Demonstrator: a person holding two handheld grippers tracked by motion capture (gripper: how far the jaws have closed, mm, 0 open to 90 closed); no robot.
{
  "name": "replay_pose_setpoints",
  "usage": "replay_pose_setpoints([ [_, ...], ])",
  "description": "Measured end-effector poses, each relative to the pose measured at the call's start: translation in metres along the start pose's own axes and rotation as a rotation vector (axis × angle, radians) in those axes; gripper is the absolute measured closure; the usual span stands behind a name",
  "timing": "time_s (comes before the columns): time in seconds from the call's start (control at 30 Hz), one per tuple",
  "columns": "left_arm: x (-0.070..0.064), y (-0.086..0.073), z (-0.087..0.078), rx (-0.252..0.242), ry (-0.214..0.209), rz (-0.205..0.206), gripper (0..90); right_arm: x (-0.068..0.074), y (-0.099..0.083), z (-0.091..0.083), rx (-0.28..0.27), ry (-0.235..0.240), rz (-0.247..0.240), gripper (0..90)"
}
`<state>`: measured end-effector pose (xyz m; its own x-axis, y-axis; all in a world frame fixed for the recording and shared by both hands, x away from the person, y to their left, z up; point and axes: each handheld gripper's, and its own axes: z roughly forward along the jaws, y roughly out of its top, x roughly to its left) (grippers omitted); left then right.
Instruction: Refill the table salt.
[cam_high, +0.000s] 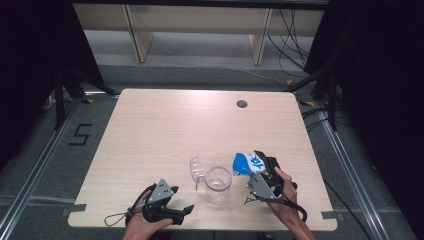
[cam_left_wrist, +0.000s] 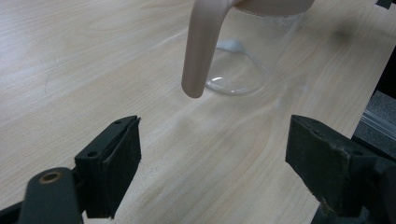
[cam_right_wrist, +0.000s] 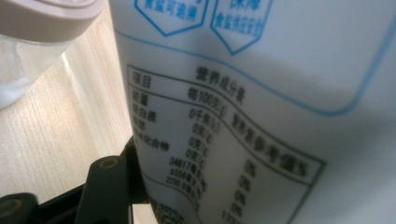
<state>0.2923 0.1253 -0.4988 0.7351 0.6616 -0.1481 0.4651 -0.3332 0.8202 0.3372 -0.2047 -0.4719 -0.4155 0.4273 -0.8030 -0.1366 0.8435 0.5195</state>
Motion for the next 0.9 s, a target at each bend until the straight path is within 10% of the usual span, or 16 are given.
replay_pose_setpoints([
  [0.8, -0.0010, 0.0000, -0.0003, 0.003, 0.007, -0.015, 17.7, 0.0008, 0.0069, 0.0050, 0.033, -0.083, -0.199, 42.4],
  [0.9, -0.0009, 0.0005, -0.0009, 0.011, 0.009, -0.008, 17.7, 0.0039, 0.0064, 0.0059, 0.037, -0.079, -0.163, 42.4],
])
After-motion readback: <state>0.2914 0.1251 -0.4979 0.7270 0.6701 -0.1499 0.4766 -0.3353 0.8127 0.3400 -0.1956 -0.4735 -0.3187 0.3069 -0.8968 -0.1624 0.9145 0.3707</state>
